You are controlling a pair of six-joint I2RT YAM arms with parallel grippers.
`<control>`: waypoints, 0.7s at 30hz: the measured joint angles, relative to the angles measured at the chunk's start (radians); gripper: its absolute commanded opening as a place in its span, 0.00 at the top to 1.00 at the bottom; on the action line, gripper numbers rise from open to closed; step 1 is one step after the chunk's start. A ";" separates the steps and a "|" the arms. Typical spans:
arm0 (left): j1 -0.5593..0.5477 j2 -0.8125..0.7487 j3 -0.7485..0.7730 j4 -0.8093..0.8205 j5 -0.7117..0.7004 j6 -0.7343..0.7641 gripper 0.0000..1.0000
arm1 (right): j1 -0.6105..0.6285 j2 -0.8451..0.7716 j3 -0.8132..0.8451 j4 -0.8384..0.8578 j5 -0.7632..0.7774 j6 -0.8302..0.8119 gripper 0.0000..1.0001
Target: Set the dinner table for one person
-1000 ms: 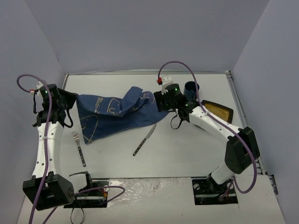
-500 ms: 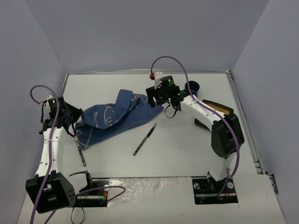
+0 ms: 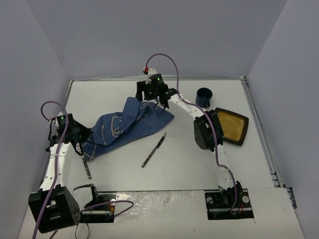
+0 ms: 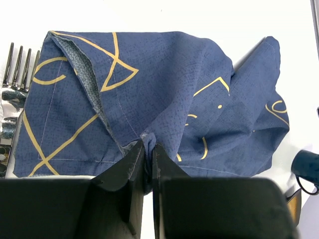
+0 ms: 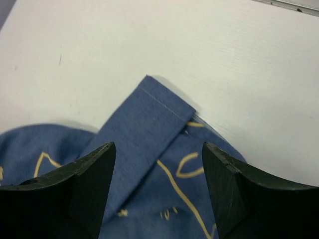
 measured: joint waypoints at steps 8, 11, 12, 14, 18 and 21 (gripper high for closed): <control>0.000 0.000 -0.004 0.000 0.008 0.015 1.00 | 0.006 0.183 0.105 0.088 0.012 0.165 0.36; 0.000 0.000 -0.004 0.000 0.016 0.021 1.00 | 0.006 0.227 0.105 0.113 0.010 0.212 0.37; 0.000 0.000 -0.005 0.000 0.019 0.025 1.00 | 0.006 0.239 0.105 0.125 0.006 0.228 0.37; 0.000 0.000 -0.006 0.000 0.025 0.027 1.00 | 0.006 0.253 0.104 0.147 -0.002 0.252 0.38; 0.000 -0.001 -0.015 0.001 0.034 0.035 1.00 | 0.006 0.255 0.104 0.196 -0.031 0.300 0.42; 0.000 -0.003 -0.026 0.000 0.039 0.042 1.00 | 0.006 0.261 0.104 0.235 -0.056 0.334 0.47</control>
